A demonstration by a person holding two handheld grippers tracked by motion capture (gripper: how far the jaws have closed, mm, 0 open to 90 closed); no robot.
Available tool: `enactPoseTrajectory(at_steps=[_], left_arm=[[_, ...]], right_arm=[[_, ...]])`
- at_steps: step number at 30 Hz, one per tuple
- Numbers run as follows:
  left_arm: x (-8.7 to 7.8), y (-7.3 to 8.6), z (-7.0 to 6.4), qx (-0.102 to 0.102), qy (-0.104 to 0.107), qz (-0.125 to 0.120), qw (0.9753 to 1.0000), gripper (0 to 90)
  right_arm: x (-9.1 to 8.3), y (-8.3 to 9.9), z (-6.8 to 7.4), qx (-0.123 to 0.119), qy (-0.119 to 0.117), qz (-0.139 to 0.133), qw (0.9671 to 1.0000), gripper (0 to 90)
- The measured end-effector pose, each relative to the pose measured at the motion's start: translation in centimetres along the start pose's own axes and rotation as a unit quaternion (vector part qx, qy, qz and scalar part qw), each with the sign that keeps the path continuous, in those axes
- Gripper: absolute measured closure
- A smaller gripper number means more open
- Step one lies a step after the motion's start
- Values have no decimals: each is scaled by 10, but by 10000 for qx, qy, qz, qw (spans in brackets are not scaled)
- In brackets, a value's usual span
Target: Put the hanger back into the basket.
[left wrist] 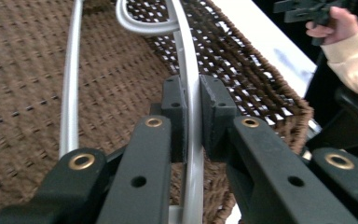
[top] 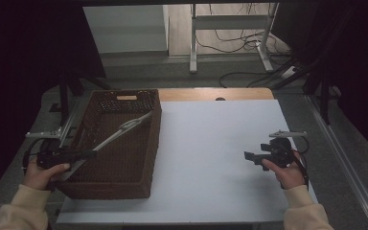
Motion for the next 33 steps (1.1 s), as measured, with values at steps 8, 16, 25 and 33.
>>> enactPoseTrajectory(at_steps=[8, 16, 25, 33], left_arm=[[9, -5, -11, 255, -325, 379, 9984, 305], [12, -14, -23, 469, -506, 278, 9972, 236], [27, -25, -51, 861, -816, 289, 9925, 207], [49, -38, -75, 964, -996, 257, 9900, 206]], right_arm=[[0, 0, 0, 0, 6, 1, 10000, 136], [-1, 0, 0, -3, 1, -5, 10000, 137], [-1, 0, 1, -23, -9, -33, 10000, 136], [-3, 0, 1, -84, -67, -115, 9999, 136]])
Point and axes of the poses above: each handheld gripper's, and its own axes: x roughly forward along the jaws, y roughly out of its underside, z roughly to its left, the point moved 2 cm from there along x, roughly forward along the jaws, and after that the axes turned 11 degrees about x, right-handed, at the moved point
